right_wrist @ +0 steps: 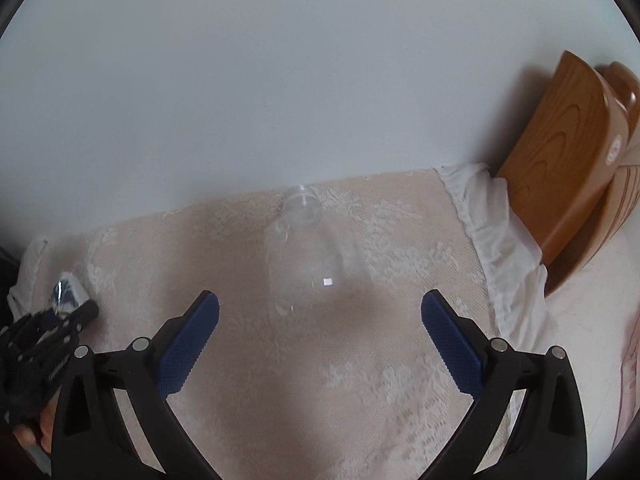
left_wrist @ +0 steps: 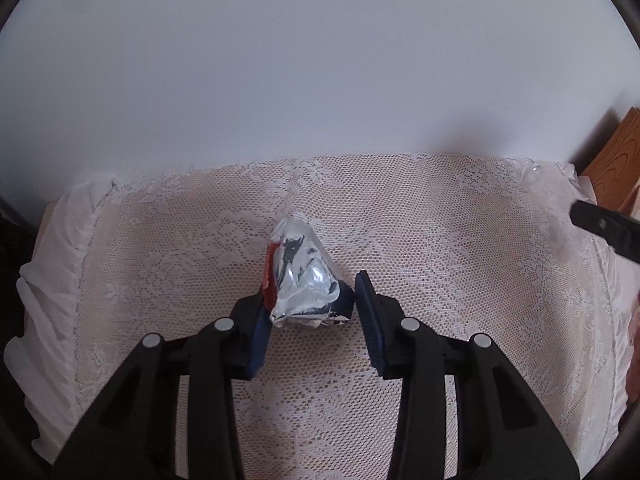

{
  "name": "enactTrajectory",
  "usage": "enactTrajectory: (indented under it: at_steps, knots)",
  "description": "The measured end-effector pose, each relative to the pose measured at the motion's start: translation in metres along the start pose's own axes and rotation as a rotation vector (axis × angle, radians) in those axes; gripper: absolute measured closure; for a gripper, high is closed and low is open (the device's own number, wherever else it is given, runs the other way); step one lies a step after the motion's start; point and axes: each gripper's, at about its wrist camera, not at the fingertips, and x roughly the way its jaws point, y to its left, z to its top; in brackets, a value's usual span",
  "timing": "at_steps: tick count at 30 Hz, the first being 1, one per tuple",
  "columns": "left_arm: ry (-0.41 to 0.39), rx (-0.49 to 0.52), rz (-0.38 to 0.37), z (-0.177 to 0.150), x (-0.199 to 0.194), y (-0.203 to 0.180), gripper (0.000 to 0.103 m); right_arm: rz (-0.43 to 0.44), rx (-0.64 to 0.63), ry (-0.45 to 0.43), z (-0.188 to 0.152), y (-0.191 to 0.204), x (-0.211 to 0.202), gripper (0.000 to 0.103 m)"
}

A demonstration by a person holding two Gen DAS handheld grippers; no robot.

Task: Collect trash
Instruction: 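Grasp the silver-red foil wrapper with the left tool while the right tool grasps the clear bottle, then carry the foil wrapper and plastic bottle over the green wastebasket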

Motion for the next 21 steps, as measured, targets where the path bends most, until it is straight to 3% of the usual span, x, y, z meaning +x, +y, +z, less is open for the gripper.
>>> enactTrajectory:
  at_steps: [4,7,8,10,11,15,21]
  knots:
    - [-0.006,0.033,0.009,-0.001,-0.004,-0.013,0.064,-0.079,-0.075,0.110,0.028,0.017,0.038,0.003]
    - [-0.006,0.039,0.003,-0.003,-0.004,-0.016,0.064,-0.086,-0.084,0.144,0.035,0.019,0.050,0.004]
    - [-0.008,0.038,-0.001,-0.003,-0.004,-0.016,0.064,-0.088,-0.083,0.145,0.036,0.019,0.051,0.008]
    - [-0.013,0.032,-0.013,-0.003,-0.007,-0.017,0.064,-0.065,-0.067,0.164,0.034,0.016,0.053,0.032]
    - [-0.017,0.030,-0.017,-0.003,-0.010,-0.015,0.064,-0.056,-0.061,0.164,0.033,0.015,0.054,0.036]
    - [-0.041,0.026,-0.027,-0.007,-0.025,-0.007,0.064,-0.030,-0.045,0.146,0.025,0.011,0.049,0.036]
    - [-0.085,0.042,-0.013,-0.021,-0.059,-0.008,0.065,0.061,0.025,0.082,-0.010,-0.006,0.004,0.036]
